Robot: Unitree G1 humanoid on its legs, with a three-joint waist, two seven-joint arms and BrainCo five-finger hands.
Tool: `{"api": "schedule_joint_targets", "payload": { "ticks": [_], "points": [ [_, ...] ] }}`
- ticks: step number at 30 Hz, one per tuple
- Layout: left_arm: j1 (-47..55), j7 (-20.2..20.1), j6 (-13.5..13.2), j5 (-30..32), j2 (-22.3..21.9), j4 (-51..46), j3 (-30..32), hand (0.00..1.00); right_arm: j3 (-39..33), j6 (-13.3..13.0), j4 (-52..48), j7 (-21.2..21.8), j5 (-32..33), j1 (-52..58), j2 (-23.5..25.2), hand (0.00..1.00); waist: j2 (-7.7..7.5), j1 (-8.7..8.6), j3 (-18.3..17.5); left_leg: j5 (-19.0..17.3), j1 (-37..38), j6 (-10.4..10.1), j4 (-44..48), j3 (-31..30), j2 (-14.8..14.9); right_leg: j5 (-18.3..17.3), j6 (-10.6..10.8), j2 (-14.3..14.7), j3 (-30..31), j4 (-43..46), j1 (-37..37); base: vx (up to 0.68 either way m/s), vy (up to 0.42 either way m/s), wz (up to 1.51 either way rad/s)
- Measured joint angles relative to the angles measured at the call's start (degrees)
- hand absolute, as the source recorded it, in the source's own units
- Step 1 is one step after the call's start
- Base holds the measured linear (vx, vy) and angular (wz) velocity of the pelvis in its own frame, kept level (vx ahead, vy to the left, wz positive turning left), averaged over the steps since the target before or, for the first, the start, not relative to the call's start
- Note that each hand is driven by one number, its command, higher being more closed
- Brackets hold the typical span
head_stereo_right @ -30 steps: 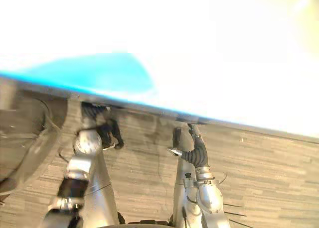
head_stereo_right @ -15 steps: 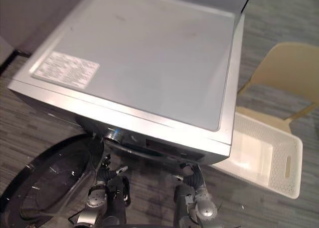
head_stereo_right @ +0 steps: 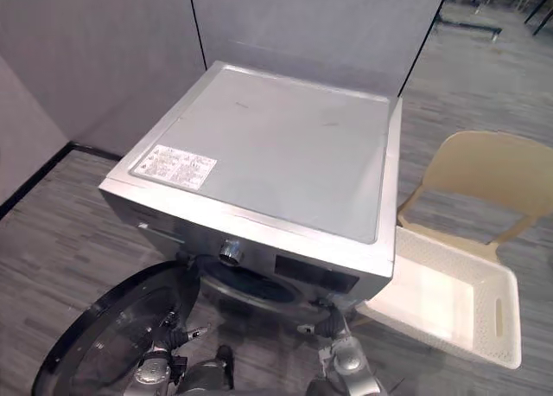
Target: Pick up the laundry basket with both hands and put the clothes into the washing machine.
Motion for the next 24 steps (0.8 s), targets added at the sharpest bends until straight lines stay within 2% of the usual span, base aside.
{"api": "schedule_joint_targets", "payload": {
  "ticks": [1, 2, 3, 4, 5, 6, 7, 8, 9, 10, 12, 13, 14, 15, 16, 17, 18, 20, 24],
  "points": [
    [-1.1, 0.4, 0.0, -0.1, 0.0, 0.0, -0.1, 0.00, 0.2, -0.1, 0.8, -0.2, 0.0, -2.4, 0.0, 0.00, 0.93, 0.57, 1.4, 1.3, -1.5, -0.3, 0.0, -0.2, 0.5, -0.1, -0.3, 0.6, -1.3, -4.7, 0.6, -0.22, -0.050, 0.02],
    [-1.6, 0.4, 0.0, -0.1, -0.6, 0.0, -0.2, 0.00, 0.1, -0.2, 0.8, -0.3, 0.0, -3.3, -0.1, 0.00, 2.86, 0.69, 2.7, 1.9, -1.6, -0.6, 0.1, -1.2, 1.1, 1.3, -0.5, 2.0, -2.0, -7.0, 1.8, -0.36, -0.058, 0.15],
    [-1.6, 0.5, -0.1, -0.1, -1.4, 0.0, -1.1, 0.00, 0.0, -0.4, 0.7, -0.8, 0.1, -3.2, -0.2, 0.00, 5.68, 0.24, 4.0, 2.5, -1.4, -1.4, -0.5, -3.6, 2.6, 3.4, -1.4, 4.2, -4.2, -10.6, 5.0, -0.34, -0.068, 0.44],
    [-0.9, 0.5, -0.2, -0.1, -1.8, -0.2, -2.0, 0.00, 0.1, -0.4, 0.7, -1.0, 0.1, -2.7, -0.2, 0.00, 6.69, 0.27, 4.4, 3.3, -0.4, -2.3, -2.8, -4.4, 3.4, 4.1, -1.8, 5.3, -5.2, -10.7, 5.5, -0.40, -0.091, 0.50],
    [-0.7, 0.5, -0.2, -0.1, -1.9, -0.2, -2.2, 0.00, 0.1, -0.4, 0.7, -1.1, 0.1, -2.3, -0.2, 0.00, 6.85, 0.15, 4.4, 3.4, 0.5, -2.5, -4.6, -4.5, 3.4, 4.2, -2.0, 5.5, -5.9, -10.1, 5.5, -0.29, -0.109, 0.57],
    [-0.3, 0.5, -0.1, 0.0, -1.8, -0.2, -2.8, 0.00, -0.5, -0.3, 0.5, -1.1, 0.2, -1.1, -0.2, 0.00, 6.31, -0.09, 4.2, 1.1, 1.8, -5.6, -8.9, -4.5, 2.7, 4.6, -3.3, 4.7, -7.4, -10.3, 5.3, -0.24, -0.044, 0.70],
    [-0.6, 0.5, -0.1, 0.0, -1.6, -0.2, -4.0, 0.00, -1.3, -0.3, 0.4, -1.2, 0.2, 0.0, 0.1, 0.00, 3.79, -0.54, 4.8, 0.9, 0.0, -4.5, -5.5, -4.6, 0.6, 4.7, -4.1, 2.2, -8.9, -10.3, 4.0, -0.22, -0.029, 0.75],
    [-0.7, 0.5, -0.1, 0.0, -1.6, -0.2, -4.6, 0.00, -2.3, -0.2, 0.4, -1.2, 0.2, 0.5, 0.1, 0.00, 3.05, -0.70, 4.9, 0.7, -1.4, -4.2, -1.4, -4.8, -0.2, 5.0, -4.6, 1.1, -9.3, -10.1, 3.5, -0.20, 0.000, 0.57],
    [-0.6, 0.4, -0.2, 0.0, -1.7, -0.3, -5.1, 0.00, -3.2, -0.1, 0.4, -1.2, 0.2, 1.3, 0.0, 0.00, 2.41, -0.84, 4.8, -0.6, -2.6, -2.7, 7.4, -5.0, -2.1, 5.9, -4.4, -0.8, -9.3, -10.1, 2.4, -0.18, -0.028, 0.29],
    [-0.5, 0.5, -0.2, 0.0, -1.6, -0.6, -5.2, 0.00, -3.2, -0.1, 0.4, -1.1, 0.2, 2.3, -0.5, 0.00, 2.23, -1.33, 5.0, -2.7, -1.7, -1.9, 14.1, -5.3, -1.8, 6.8, -4.2, -0.9, -9.6, -10.4, 2.2, -0.19, 0.011, 0.12],
    [-0.1, 0.6, -0.2, 0.0, -1.6, -0.7, -6.0, 0.00, -3.1, -0.1, 0.4, -1.1, 0.2, 3.6, -0.5, 0.00, 3.67, -1.67, 4.2, -6.7, 2.3, -2.6, 17.7, -5.3, 0.1, 7.7, -3.6, -0.3, -10.0, -10.3, 2.1, -0.11, 0.084, 0.00],
    [0.0, 0.6, -0.2, 0.1, -1.8, -0.7, -7.2, 0.00, -3.3, -0.1, 0.5, -1.1, 0.2, 4.3, -0.5, 0.00, 4.95, -2.18, 3.4, -10.0, 5.9, -2.8, 14.9, -5.2, 0.7, 8.5, -2.4, -0.1, -10.3, -10.4, 2.3, -0.05, 0.153, 0.18],
    [-0.1, 0.7, -0.3, 0.2, -1.8, -1.5, -8.1, 0.00, -3.7, -0.1, 0.5, -1.1, 0.2, 4.4, -0.6, 0.00, 5.05, -3.19, 2.9, -10.5, 8.0, -2.3, 8.8, -4.5, -0.2, 9.7, -1.2, 0.2, -10.7, -12.3, 2.7, -0.05, 0.134, 0.27],
    [-0.2, 0.7, -0.3, 0.3, -1.7, -1.8, -8.7, 0.00, -4.0, -0.2, 0.5, -1.1, 0.2, 4.5, -0.2, 0.00, 4.82, -3.43, 2.3, -10.5, 8.9, -2.3, 5.3, -4.5, -0.8, 10.8, -1.2, 0.2, -10.9, -13.7, 2.7, -0.05, 0.128, 0.27],
    [-0.6, 0.8, -0.5, 0.6, -1.3, -2.1, -9.4, 0.00, -4.4, -0.2, 0.6, -1.1, 0.2, 4.5, 0.6, 0.00, 4.30, -3.24, 1.6, -9.6, 9.9, -1.0, 0.7, -4.5, -1.7, 12.5, -0.8, 0.0, -11.2, -15.9, 2.6, -0.05, 0.112, 0.25],
    [-1.4, 1.1, -0.5, 1.3, -0.7, -2.7, -10.7, 0.00, -5.0, -0.1, 0.7, -1.1, 0.4, 4.5, 1.5, 0.00, 3.33, -3.28, 1.2, -7.5, 10.3, -0.2, -2.3, -4.6, -3.1, 14.4, -0.8, -0.5, -12.0, -18.8, 3.2, -0.05, 0.144, 0.33],
    [-1.6, 1.5, -0.4, 2.0, -0.4, -4.1, -11.7, 0.00, -5.2, -0.1, 0.8, -1.1, 0.4, 4.6, 1.9, 0.00, 3.15, -3.25, 1.1, -6.2, 11.5, 0.3, -4.2, -5.2, -4.2, 15.9, -0.3, -1.0, -12.4, -21.5, 5.1, -0.05, 0.105, 0.31],
    [0.3, 1.7, -0.5, 2.4, -0.1, -8.6, -12.1, 0.00, -4.9, -0.2, 0.9, -1.0, 0.4, 5.0, 2.2, 0.00, 3.09, -3.20, 0.6, -4.4, 14.6, 0.7, -8.0, -5.1, -5.4, 17.1, 0.3, -1.6, -12.4, -23.9, 7.5, -0.05, 0.075, 0.10],
    [1.7, 2.5, -1.3, 5.2, 0.9, -20.7, -11.5, 0.00, -4.4, -0.2, 0.9, -0.9, 0.4, 5.1, 2.2, 0.00, 3.61, -3.21, -1.2, -0.8, 17.1, 0.9, -14.8, -5.3, -6.4, 18.4, -0.1, -1.5, -12.4, -26.1, 8.0, -0.06, 0.014, 0.01]
  ]
}}
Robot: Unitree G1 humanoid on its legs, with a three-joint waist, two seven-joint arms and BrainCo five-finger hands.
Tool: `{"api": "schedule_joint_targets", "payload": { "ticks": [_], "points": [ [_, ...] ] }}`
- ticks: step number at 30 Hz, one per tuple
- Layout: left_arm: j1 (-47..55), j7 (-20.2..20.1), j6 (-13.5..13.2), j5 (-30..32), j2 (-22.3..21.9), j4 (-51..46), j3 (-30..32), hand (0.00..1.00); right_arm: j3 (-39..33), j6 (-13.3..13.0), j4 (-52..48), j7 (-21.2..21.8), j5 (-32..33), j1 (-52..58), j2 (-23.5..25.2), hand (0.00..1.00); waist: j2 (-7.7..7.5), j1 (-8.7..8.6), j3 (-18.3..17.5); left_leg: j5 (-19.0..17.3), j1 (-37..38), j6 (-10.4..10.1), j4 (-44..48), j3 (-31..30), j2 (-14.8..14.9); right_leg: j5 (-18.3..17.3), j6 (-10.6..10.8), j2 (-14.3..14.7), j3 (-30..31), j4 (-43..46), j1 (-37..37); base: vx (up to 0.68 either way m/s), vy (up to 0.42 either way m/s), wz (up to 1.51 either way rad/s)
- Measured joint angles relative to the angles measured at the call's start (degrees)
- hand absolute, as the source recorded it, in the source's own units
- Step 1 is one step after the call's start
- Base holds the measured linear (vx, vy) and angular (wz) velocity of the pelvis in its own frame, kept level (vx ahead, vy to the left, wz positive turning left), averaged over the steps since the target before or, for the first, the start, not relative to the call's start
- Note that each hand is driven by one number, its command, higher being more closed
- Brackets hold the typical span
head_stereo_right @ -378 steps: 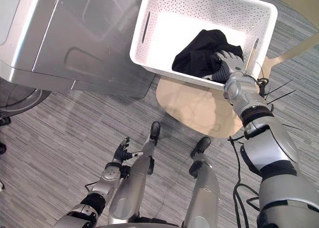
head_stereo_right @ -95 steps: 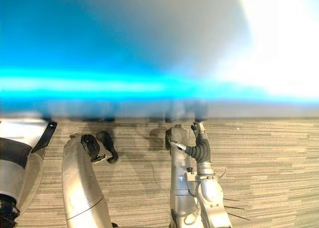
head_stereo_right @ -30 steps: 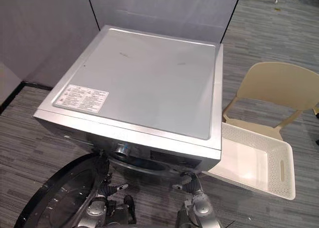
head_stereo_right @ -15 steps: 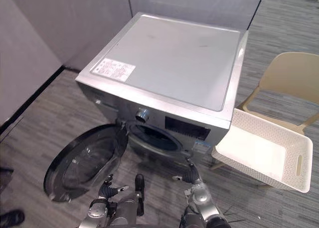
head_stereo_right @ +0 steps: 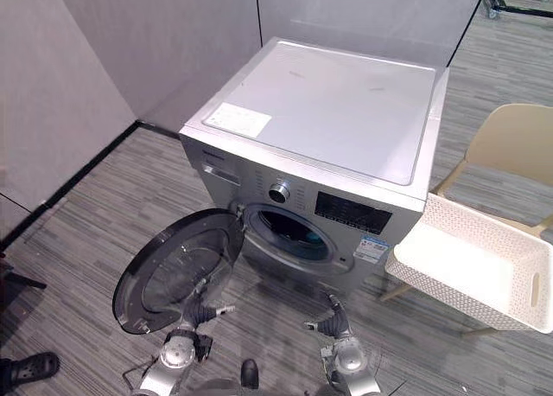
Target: Pick up the laundry basket with both hands and put the clothes into the washing machine.
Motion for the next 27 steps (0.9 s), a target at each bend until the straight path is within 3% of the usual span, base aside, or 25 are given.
{"api": "schedule_joint_targets", "payload": {
  "ticks": [4, 9, 15, 20, 22, 23, 24, 27],
  "points": [
    [-1.0, 0.7, -0.2, 2.9, 1.5, -7.6, 4.3, 0.00, 0.0, 0.1, 1.6, 0.1, 0.0, 0.6, -0.3, 0.00, -0.08, -0.19, -0.8, 1.3, 1.8, -0.2, -2.2, -0.6, 0.4, 1.5, -0.1, 1.0, -0.7, -2.5, 2.1, -0.02, -0.033, 0.02],
    [-4.8, 4.3, -0.7, 2.8, 9.1, -8.3, 13.8, 0.00, 0.1, 0.4, 2.9, 1.8, 0.0, -0.2, -0.6, 0.00, -0.72, -0.01, -1.6, 1.8, 5.2, -0.9, -3.7, -1.1, 1.1, 1.8, -0.3, 2.1, -1.5, -4.2, 5.7, 0.00, -0.027, 0.04],
    [-6.9, 4.4, -0.5, 1.4, 15.7, 0.4, 18.5, 0.00, 0.1, 1.9, 6.7, 2.5, 0.0, -1.4, -1.0, 0.00, -1.92, 0.16, -1.8, 2.0, 6.2, -0.8, -4.4, -1.1, 1.1, 2.2, -0.4, 2.3, -1.4, -4.9, 6.7, 0.00, 0.000, 0.00],
    [-9.9, 3.2, 0.2, 0.3, 21.0, 13.0, 19.2, 0.00, 0.2, 2.4, 10.2, 2.5, 0.0, -1.6, -1.3, 0.00, -3.81, 0.25, -0.9, 2.1, 5.2, -0.8, -5.4, -0.9, 1.1, 2.0, -0.8, 2.3, -1.0, -5.1, 4.8, -0.05, -0.008, -0.03],
    [-11.3, 2.0, 0.3, 0.3, 22.1, 15.5, 19.2, 0.00, 0.5, 2.4, 10.9, 2.5, 0.0, -3.0, -1.3, 0.00, -5.50, 0.36, -0.8, 2.2, 2.5, -1.0, -5.3, -0.9, 1.1, 2.2, -1.1, 2.4, -0.1, -5.0, 1.8, -0.05, -0.008, -0.11],
    [-11.9, 1.3, 0.3, 0.3, 22.5, 17.0, 19.2, 0.00, 0.6, 2.4, 11.0, 2.4, 0.0, -4.0, -1.2, 0.00, -5.76, 0.39, 0.1, 2.8, 0.3, -1.3, -5.3, -0.8, 1.2, 2.5, -1.3, 2.7, 0.6, -4.9, -0.3, -0.02, -0.011, -0.12],
    [-13.4, 1.1, 0.4, 0.3, 22.7, 18.6, 19.2, 0.00, 0.6, 2.4, 11.0, 2.3, 0.0, -5.6, -1.2, 0.00, -7.19, 0.45, 1.7, 3.2, -1.0, -1.0, -4.8, -0.8, 1.3, 3.5, -1.5, 2.9, 1.3, -4.9, -1.4, -0.01, -0.005, -0.11],
    [-17.1, 1.2, 1.0, 0.4, 23.4, 21.2, 20.3, 0.00, 0.5, 2.3, 11.0, 2.0, 0.1, -8.3, -1.1, 0.00, -8.44, 1.21, 4.8, 3.5, -5.1, -0.7, -2.9, -0.3, 1.7, 4.8, -1.9, 3.3, 2.0, -4.9, -4.9, 0.00, -0.007, -0.12]
  ]
}}
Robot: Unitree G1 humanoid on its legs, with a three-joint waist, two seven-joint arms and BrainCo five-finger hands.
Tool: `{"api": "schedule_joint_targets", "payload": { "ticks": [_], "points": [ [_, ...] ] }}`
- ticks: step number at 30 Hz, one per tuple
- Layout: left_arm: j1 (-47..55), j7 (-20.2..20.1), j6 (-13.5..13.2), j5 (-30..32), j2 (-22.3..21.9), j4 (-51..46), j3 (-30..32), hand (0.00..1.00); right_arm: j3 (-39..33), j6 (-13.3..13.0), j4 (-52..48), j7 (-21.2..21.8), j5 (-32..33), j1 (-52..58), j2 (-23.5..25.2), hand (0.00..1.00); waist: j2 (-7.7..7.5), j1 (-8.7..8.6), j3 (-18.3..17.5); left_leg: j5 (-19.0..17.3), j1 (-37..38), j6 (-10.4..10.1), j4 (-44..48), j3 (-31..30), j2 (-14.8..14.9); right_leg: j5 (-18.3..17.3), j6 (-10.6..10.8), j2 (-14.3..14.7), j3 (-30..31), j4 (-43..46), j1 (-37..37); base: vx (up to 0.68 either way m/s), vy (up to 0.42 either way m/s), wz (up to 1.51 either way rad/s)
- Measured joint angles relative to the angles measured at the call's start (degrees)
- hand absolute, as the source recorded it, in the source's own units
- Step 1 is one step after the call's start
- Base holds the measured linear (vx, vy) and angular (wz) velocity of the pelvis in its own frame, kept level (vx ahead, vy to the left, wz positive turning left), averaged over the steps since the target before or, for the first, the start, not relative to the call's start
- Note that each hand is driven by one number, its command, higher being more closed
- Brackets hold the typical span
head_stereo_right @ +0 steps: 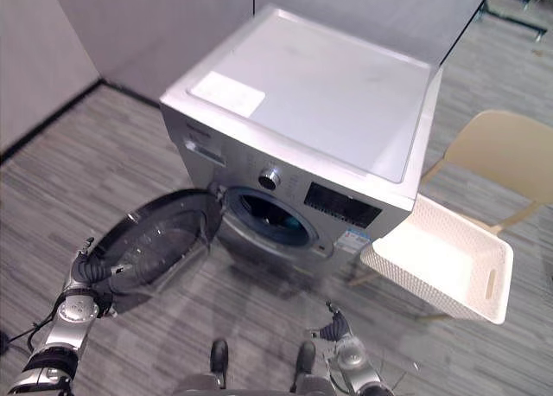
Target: Pick up the laundry basket with both hands and put the clothes into the washing machine.
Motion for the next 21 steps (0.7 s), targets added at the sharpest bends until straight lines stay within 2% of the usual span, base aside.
{"api": "schedule_joint_targets", "payload": {
  "ticks": [1, 3, 5, 7, 9, 11, 16, 17, 18, 21],
  "points": [
    [-2.2, -0.1, 0.2, 0.0, 0.7, 1.2, -0.1, 0.00, 0.0, 0.0, 0.0, -0.2, 0.0, -1.2, 0.0, 0.00, -0.19, 0.62, 1.9, 0.0, -1.3, 0.0, 0.8, 0.1, 0.3, 0.3, -0.2, 0.3, 0.1, 0.0, -1.0, 0.02, -0.014, -0.05],
    [-4.5, 0.4, 0.4, -0.1, 0.9, 1.7, 0.3, 0.00, 0.0, -0.1, -0.2, -1.0, 0.6, -2.7, 0.3, 0.00, -0.34, 1.12, 2.5, -0.1, -4.6, -0.2, 2.1, 0.1, 1.1, 0.9, -1.1, 0.9, 0.2, 0.3, -3.8, 0.00, -0.025, -0.04],
    [-6.6, 0.3, 0.5, -0.1, 0.5, 1.7, -0.1, 0.00, 0.0, -0.2, -0.6, -1.6, 2.0, -3.7, 0.7, 0.00, -0.76, 2.33, 3.6, -0.7, -6.3, -0.9, 3.7, 0.4, 1.9, 1.2, -1.4, 1.6, 0.5, 0.4, -4.9, 0.01, -0.037, -0.07],
    [-6.6, 0.4, 0.4, -0.1, -0.6, 1.6, -0.3, 0.00, 0.0, -0.2, -1.4, -2.2, 2.5, -3.8, 1.2, 0.00, -0.77, 2.58, 3.7, -1.0, -6.8, -1.2, 4.3, 0.5, 2.5, 1.2, -1.5, 2.0, 0.6, 0.6, -5.2, -0.01, -0.031, -0.05],
    [-6.5, 1.0, 0.2, -0.1, -1.7, 0.9, -1.8, 0.00, -0.5, -0.4, -2.6, -2.3, 2.9, -3.9, 1.1, 0.00, -0.70, 3.83, 3.6, -1.5, -7.9, -1.4, 5.6, 1.1, 2.7, 1.2, -1.5, 2.0, 1.5, 0.8, -6.2, -0.05, -0.020, -0.14],
    [-6.1, 1.6, 0.1, -0.5, -3.1, 0.2, -2.7, 0.00, -0.5, -0.3, -2.6, -2.3, 3.0, -4.1, 1.2, 0.00, -0.40, 3.83, 3.6, -1.5, -7.9, -1.4, 5.5, 1.1, 2.6, 1.2, -1.5, 1.9, 1.6, 1.3, -6.5, -0.06, 0.001, -0.01],
    [-1.9, 1.7, -1.1, -2.2, -6.5, -4.1, -13.7, 0.00, -0.8, -0.2, -2.2, -2.6, 3.0, -4.8, 1.2, 0.00, 0.20, 3.75, 3.3, -1.0, -6.9, -1.2, 4.6, 2.1, 1.2, 1.2, -0.8, 0.4, 2.6, 2.2, -6.6, -0.09, 0.057, 0.01],
    [-0.6, 1.6, -1.6, -5.6, -10.2, -6.3, -22.0, 0.00, -1.0, -0.1, -2.2, -3.9, 3.0, -5.3, 1.3, 0.00, 1.29, 3.55, 2.7, -0.4, -5.7, -0.4, 2.6, 3.0, -0.1, 0.9, 0.6, -1.0, 3.3, 2.5, -6.6, -0.13, 0.144, 0.07],
    [-0.6, 1.3, -1.6, -6.4, -11.5, -7.1, -26.1, 0.00, -1.0, 0.0, -2.2, -4.6, 3.0, -5.7, 1.5, 0.00, 1.47, 3.29, 2.6, -0.4, -5.2, -0.4, 1.6, 3.5, -0.8, 1.0, 0.9, -1.6, 3.7, 2.5, -6.7, -0.12, 0.154, 0.06],
    [-1.0, 1.5, -1.4, -10.9, -16.2, -8.0, -31.4, 0.00, -1.0, 0.2, -2.2, -4.9, 4.2, -7.2, 3.1, 0.00, 1.36, 1.84, 2.5, 0.5, -4.0, 0.1, -0.4, 5.6, -1.6, 0.9, 1.5, -2.1, 6.2, 2.6, -7.4, -0.06, 0.087, -0.09]
  ]
}}
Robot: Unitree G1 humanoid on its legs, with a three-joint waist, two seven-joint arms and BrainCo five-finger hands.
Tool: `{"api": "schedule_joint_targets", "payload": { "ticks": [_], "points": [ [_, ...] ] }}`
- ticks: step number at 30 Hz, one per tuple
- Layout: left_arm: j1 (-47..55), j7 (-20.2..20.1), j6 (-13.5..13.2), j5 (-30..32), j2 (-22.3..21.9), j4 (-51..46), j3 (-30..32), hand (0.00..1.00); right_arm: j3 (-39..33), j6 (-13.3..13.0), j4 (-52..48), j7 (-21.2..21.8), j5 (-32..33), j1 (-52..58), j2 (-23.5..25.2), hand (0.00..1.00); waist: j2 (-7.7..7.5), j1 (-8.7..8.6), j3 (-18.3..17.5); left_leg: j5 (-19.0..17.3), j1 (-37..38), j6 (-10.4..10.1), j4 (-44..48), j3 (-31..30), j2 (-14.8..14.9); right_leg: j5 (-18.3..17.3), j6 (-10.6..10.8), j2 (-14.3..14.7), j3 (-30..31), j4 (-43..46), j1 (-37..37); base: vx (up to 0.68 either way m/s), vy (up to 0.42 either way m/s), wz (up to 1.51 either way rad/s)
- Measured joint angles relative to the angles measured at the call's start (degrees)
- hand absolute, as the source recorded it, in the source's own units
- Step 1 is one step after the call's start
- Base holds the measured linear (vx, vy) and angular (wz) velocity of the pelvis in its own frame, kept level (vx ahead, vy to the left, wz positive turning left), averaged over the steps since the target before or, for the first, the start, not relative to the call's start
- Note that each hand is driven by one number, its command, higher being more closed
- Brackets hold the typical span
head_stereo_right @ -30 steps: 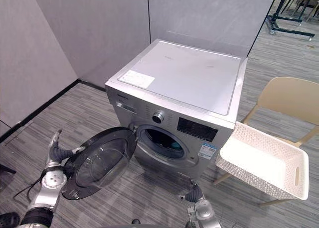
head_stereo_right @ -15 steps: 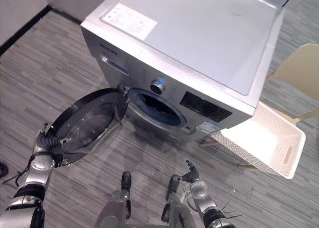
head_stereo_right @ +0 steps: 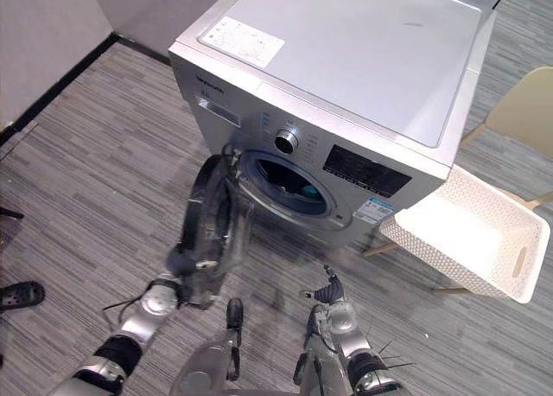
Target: Pick up the laundry basket with both hands and put the clothes into the washing machine.
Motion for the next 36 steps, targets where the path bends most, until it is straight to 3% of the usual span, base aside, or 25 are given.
{"api": "schedule_joint_targets", "payload": {
  "ticks": [2, 6, 7, 9, 11, 13, 17, 19, 22, 28, 33, 36],
  "points": [
    [-2.0, 0.8, 1.4, -3.0, -3.6, 0.0, -1.8, 0.00, 0.3, 0.3, 0.0, -0.4, 0.1, -0.8, 0.3, 0.00, -0.06, -0.52, -0.1, 0.0, 0.4, 0.0, -0.9, 1.6, -0.7, -0.8, 1.1, -0.3, 2.2, 0.1, -1.1, -0.04, 0.083, -0.32],
    [-9.9, 1.2, 3.1, -6.3, -4.0, 2.1, -8.1, 0.00, 0.5, 1.1, 0.4, -2.0, 0.3, -2.9, 0.4, 0.00, -0.10, -5.20, -0.1, 0.4, 0.3, 0.5, -2.0, 5.3, -1.5, -0.8, 1.2, -1.1, 6.4, 0.4, -3.6, 0.00, 0.065, -0.38],
    [-13.0, 1.2, 3.2, -6.8, -5.0, 2.1, -8.6, 0.00, 0.5, 1.2, 1.1, -2.3, 0.3, -3.4, 0.2, 0.00, -0.05, -6.85, -0.2, 0.4, 0.3, 0.5, -2.0, 7.1, -1.8, -0.8, 1.3, -1.4, 7.9, 0.3, -4.4, 0.02, 0.019, -0.65],
    [-20.0, 1.1, 3.0, -8.3, -8.0, 2.1, -8.9, 0.00, 0.4, 1.4, 1.1, -2.5, 0.3, -3.1, 0.1, 0.00, 0.08, -8.51, -0.3, 0.4, -0.1, 0.5, -2.1, 9.5, -1.9, -1.8, 2.3, -1.4, 10.1, 0.3, -5.7, 0.05, 0.025, -0.72],
    [-29.0, 1.2, 1.7, -10.7, -10.8, 1.7, -9.5, 0.00, 0.3, 1.6, 0.2, -2.8, 0.3, -0.6, 0.8, 0.00, -0.14, -9.96, -1.9, 0.8, -1.5, 1.0, -1.9, 11.7, -1.7, -0.3, 0.2, -0.9, 10.8, 0.3, -8.2, 0.10, 0.004, -0.60],
    [-32.7, 0.9, 1.3, -11.2, -11.6, -0.1, -11.7, 0.00, -0.8, 1.9, -2.5, -3.5, 0.3, 4.0, 1.8, 0.00, -0.39, -10.91, -2.5, -0.1, -1.1, 1.7, -0.2, 12.8, -1.3, 4.4, 0.9, -1.0, 10.7, 1.0, -8.3, 0.19, -0.049, -0.37],
    [-27.9, -0.2, 1.5, -10.4, -14.3, -3.0, -15.0, 0.00, -3.3, 2.0, -7.8, -3.7, 0.3, 10.0, 2.3, 0.00, 2.28, -9.41, -4.1, -4.6, -1.3, -0.4, 7.2, 12.7, 4.5, 3.9, 0.0, 2.8, 8.5, 0.7, -5.7, 0.23, -0.124, -0.26],
    [-25.8, -0.9, 1.5, -10.1, -14.4, -3.0, -15.3, 0.00, -4.4, 2.0, -8.1, -3.8, 0.3, 10.1, 1.9, 0.00, 2.78, -9.29, -4.4, -4.7, 0.0, -0.5, 7.4, 11.4, 5.4, 3.2, -1.0, 3.4, 6.5, 0.6, -3.5, 0.14, -0.106, 0.25],
    [-17.2, -2.0, 0.5, -8.4, -13.0, -8.2, -15.6, 0.00, -4.6, 1.8, -7.9, -3.8, 0.3, 9.9, 1.0, 0.00, 3.66, -8.99, -5.0, -4.8, 2.8, -0.8, 7.1, 8.0, 5.6, 2.2, -1.8, 3.9, 2.4, -0.6, 1.8, 0.06, -0.041, 0.64],
    [4.3, -8.6, -0.3, -8.3, -5.6, -20.9, -15.9, 0.00, -1.5, 1.9, -4.5, -2.6, 0.3, 9.7, 0.0, 0.00, 6.84, -6.13, -7.4, -2.9, 3.8, -1.2, 4.0, 2.1, 3.6, 1.1, -1.3, 2.6, -3.3, -2.6, 6.0, -0.02, 0.019, 0.46],
    [16.0, -15.3, -0.9, -9.4, -1.5, -23.4, -13.2, 0.00, 4.4, 1.7, -5.7, 0.6, -0.6, 11.1, -0.1, 0.00, 6.16, -5.80, -7.9, -1.9, 6.9, -1.5, 1.5, -1.7, 3.1, -0.6, -1.0, 2.5, -6.6, -2.8, 10.3, -0.01, 0.030, 0.44],
    [20.4, -16.5, -1.2, -9.0, -1.2, -21.0, -8.3, 0.00, 5.8, -1.9, -7.1, 3.0, -6.5, 14.3, -2.5, 0.00, 5.74, -4.85, -8.1, -1.9, 7.6, -1.6, 1.3, -3.4, 2.8, -2.0, -0.7, 2.2, -9.0, -2.6, 12.2, 0.02, 0.018, 0.31]
  ]
}}
